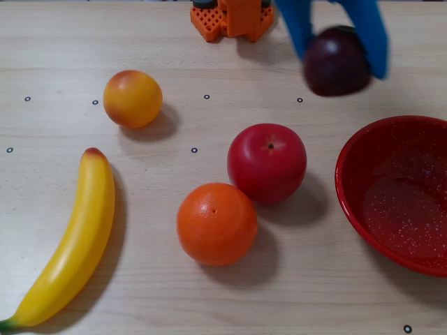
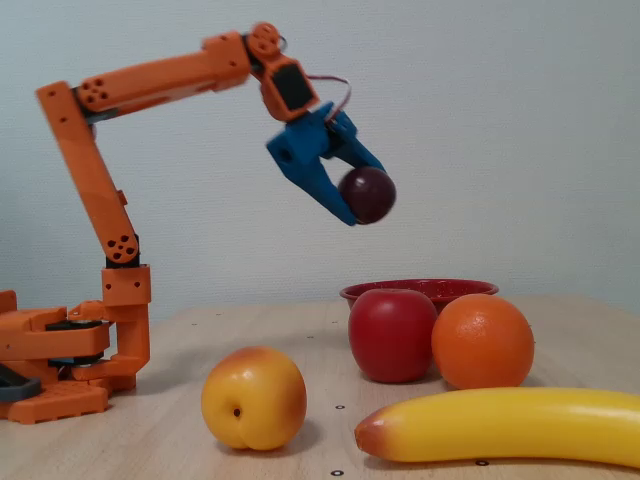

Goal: Put plum in the red bowl.

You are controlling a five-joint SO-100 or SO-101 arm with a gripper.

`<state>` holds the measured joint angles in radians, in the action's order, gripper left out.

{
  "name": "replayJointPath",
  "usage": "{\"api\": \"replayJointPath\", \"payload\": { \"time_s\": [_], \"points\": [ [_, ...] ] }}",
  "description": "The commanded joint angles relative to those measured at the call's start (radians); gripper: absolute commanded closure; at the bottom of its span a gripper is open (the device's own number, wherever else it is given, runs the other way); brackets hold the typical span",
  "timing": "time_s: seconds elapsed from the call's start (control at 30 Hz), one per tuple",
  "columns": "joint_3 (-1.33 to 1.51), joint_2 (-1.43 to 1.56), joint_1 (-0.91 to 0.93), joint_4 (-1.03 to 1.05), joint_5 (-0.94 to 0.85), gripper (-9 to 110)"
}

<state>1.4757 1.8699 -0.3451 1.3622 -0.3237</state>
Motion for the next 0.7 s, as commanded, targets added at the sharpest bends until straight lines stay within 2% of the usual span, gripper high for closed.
{"api": "replayJointPath", "payload": {
  "time_s": [0.0,0.27,0.67],
  "points": [
    [-0.133,0.011,-0.061,-0.064,0.063,102],
    [-0.302,-0.222,-0.183,-0.152,0.210,102],
    [-0.528,-0.577,-0.212,-0.215,0.221,102]
  ]
}}
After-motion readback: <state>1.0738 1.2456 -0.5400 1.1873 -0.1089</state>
